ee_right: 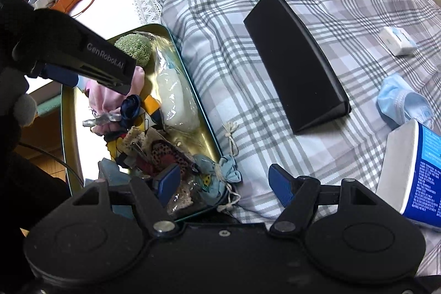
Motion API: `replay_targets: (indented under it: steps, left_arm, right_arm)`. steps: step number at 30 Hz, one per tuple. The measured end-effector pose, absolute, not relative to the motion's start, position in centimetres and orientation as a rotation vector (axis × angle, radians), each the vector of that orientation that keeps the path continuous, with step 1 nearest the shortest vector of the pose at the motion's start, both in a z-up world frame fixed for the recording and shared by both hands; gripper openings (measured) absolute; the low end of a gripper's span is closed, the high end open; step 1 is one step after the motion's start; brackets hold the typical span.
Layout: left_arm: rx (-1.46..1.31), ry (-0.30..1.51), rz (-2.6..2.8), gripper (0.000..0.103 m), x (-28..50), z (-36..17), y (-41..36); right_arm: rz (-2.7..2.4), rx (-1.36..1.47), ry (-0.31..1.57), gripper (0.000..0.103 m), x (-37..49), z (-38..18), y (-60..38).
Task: Organize soft objects
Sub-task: 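Drop the scrubber ball into the tray with the left tool while the right drops the snack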
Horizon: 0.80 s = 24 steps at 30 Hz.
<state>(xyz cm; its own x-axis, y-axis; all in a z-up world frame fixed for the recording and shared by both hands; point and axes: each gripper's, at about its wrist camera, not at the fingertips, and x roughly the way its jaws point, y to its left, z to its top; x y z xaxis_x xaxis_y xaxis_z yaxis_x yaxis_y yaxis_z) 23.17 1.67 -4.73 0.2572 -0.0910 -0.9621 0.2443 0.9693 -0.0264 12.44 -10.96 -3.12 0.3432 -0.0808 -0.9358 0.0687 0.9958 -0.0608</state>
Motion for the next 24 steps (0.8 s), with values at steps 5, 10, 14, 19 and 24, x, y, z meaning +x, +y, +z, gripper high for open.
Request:
replay_targets:
  steps: [5,10,14,19,24]
  left_arm:
    - [0.14,1.291,-0.235,0.067,22.7,-4.8,1.6]
    - [0.142,1.288,-0.244,0.067,22.2,-4.9,1.5]
    - [0.152,1.282,-0.249,0.067,22.0,-4.9,1.2]
    - [0.165,1.281,-0.257,0.067,21.8,-5.0,0.9]
    - [0.179,1.268,-0.27,0.067,21.5,-5.0,0.3]
  right_arm:
    - [-0.105,-0.006,1.216,0.07,12.1,-2.9,-11.5]
    - [-0.125,0.001,1.195,0.07,11.8,-1.7,-12.5]
    - [-0.16,0.016,1.151,0.07,11.7,0.1,-14.2]
    - [-0.222,0.058,1.08,0.071,11.6,2.8,-17.7]
    - [-0.375,0.12,1.01,0.073,11.7,4.9,-23.0]
